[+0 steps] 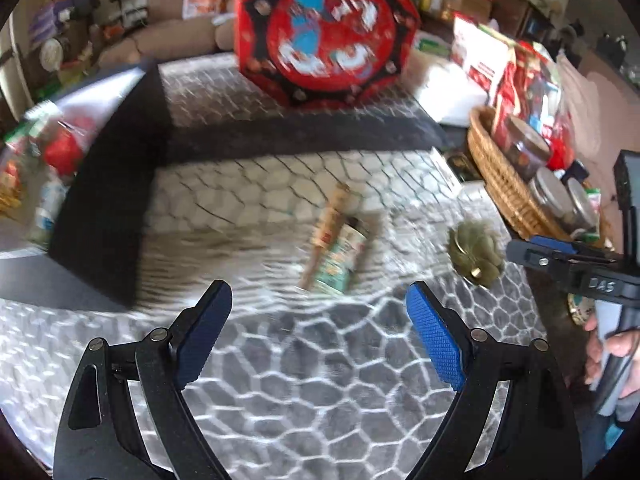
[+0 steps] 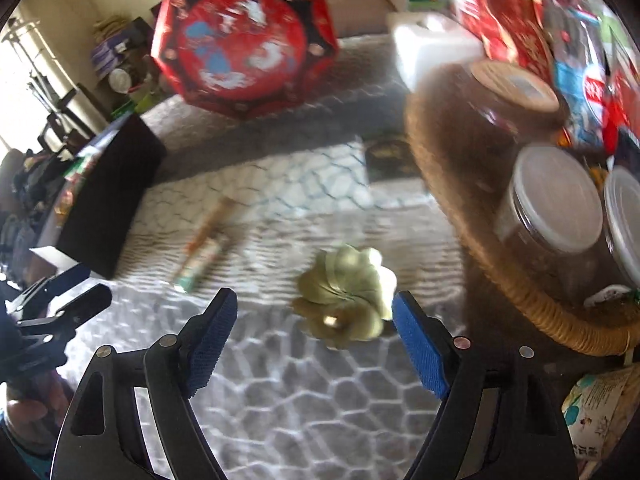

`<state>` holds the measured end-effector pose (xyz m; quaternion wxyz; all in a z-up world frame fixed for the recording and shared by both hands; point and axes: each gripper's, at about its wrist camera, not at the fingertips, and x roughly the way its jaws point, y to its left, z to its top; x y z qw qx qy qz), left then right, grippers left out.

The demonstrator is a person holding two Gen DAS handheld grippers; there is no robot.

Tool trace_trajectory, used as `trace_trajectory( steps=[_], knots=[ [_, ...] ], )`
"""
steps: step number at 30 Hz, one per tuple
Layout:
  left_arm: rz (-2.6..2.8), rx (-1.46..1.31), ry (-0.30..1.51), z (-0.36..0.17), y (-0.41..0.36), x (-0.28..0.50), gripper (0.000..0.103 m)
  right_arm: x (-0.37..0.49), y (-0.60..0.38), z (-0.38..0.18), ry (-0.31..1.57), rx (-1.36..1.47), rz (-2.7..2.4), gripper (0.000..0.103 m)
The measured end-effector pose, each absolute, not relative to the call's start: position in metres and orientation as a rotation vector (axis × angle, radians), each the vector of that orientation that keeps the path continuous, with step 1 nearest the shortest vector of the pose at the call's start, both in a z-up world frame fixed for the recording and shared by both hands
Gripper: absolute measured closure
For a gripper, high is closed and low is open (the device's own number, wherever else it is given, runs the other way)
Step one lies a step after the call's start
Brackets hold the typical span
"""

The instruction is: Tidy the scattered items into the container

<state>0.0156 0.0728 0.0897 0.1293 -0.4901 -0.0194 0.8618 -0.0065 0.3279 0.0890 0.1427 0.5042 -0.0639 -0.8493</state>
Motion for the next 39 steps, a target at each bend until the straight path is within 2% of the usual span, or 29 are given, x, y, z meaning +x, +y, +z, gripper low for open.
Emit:
trace_trajectory(
  steps=[3,5,7,8,9,11,13,16,31,34,37,39],
  knots=[
    [2.452,-1.438,-0.077,0.073,0.095,0.013,0.015,-0.007,0.340,0.073,-0.241,1.462,-2.454,0.027],
    [2.429,-1.416,-0.061,0.067,0.114,0.013,0.017,-0.006,0.347,0.068,-0.261,1.467,-2.463,0.041],
    [2.386,-1.421,-0.059,0.061,0.130,0.012,0.022,-0.006,0.355,0.065,-0.290,1.468,-2.465,0.051],
    [2.369,-1.434,-0.065,0.058,0.135,0.011,0.028,-0.007,0.360,0.065,-0.316,1.463,-2.464,0.059],
    [2.358,-1.443,-0.075,0.056,0.139,0.009,0.032,-0.006,0.365,0.066,-0.341,1.452,-2.465,0.062],
    [2.345,-1.449,-0.089,0.052,0.145,0.007,0.032,-0.004,0.368,0.068,-0.351,1.431,-2.455,0.077],
    [2.346,-1.455,-0.073,0.048,0.150,0.006,0.032,-0.003,0.362,0.070,-0.304,1.415,-2.422,0.084],
    [2.341,-1.458,-0.068,0.044,0.154,0.003,0.032,0.000,0.344,0.067,-0.139,1.399,-2.370,0.089],
    [2.329,-1.480,-0.024,0.035,0.164,-0.008,0.030,-0.018,0.326,0.051,0.020,1.420,-2.392,0.092],
    [2.327,-1.486,-0.030,0.034,0.166,-0.007,0.030,-0.030,0.329,0.051,-0.058,1.386,-2.388,0.092],
    [2.318,-1.501,-0.046,0.034,0.166,-0.006,0.030,-0.040,0.345,0.054,-0.307,1.383,-2.334,0.091],
    [2.307,-1.506,-0.050,0.034,0.167,-0.007,0.030,-0.037,0.354,0.063,-0.366,1.364,-2.351,0.089]
  ],
)
